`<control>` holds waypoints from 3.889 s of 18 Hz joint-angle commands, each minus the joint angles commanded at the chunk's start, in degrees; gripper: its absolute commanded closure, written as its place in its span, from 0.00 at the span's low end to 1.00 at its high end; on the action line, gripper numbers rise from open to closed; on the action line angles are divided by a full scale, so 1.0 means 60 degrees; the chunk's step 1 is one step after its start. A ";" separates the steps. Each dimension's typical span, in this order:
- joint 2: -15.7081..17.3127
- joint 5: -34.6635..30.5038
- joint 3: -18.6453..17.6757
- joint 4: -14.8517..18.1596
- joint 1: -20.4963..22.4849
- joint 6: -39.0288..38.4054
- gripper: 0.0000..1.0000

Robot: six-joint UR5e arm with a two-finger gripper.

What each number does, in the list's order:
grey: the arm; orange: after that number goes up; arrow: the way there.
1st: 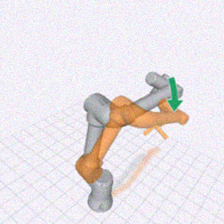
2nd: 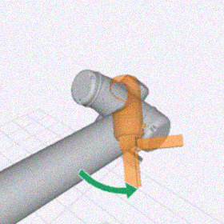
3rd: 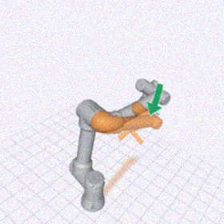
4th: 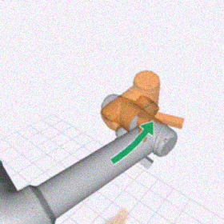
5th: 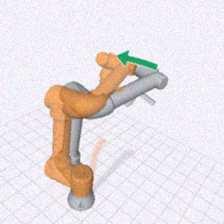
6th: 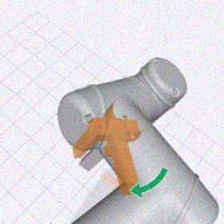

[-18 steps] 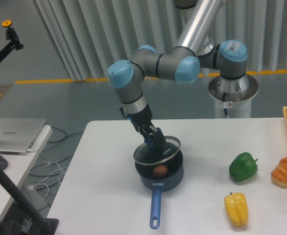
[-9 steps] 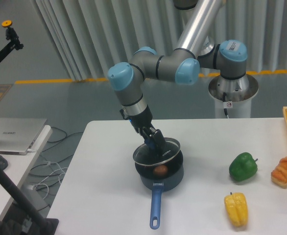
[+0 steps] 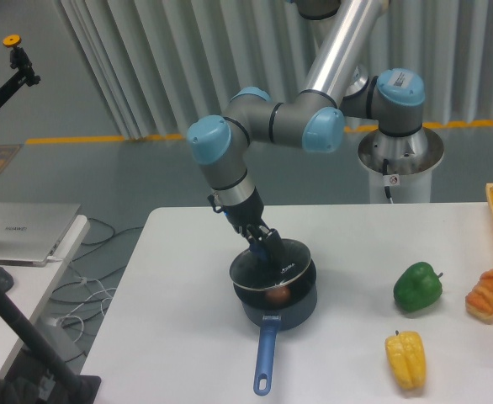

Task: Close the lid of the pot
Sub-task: 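Lower the glass lid toward the saucepan rim, then tilt and settle the glass lid flat onto the saucepan rim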

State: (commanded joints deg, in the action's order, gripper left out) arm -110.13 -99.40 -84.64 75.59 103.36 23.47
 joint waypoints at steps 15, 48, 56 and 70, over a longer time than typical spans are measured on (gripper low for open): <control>0.0132 0.0278 0.0029 0.0029 0.0380 0.0190 0.64; -0.0615 0.0264 0.0337 -0.0161 0.0469 0.0103 0.64; -0.0629 0.0264 0.0278 -0.0176 0.0454 0.0190 0.55; -0.0498 0.0249 0.0249 -0.0234 0.0410 0.0557 0.08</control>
State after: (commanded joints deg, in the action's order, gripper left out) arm -113.12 -97.91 -83.14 74.18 105.82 26.81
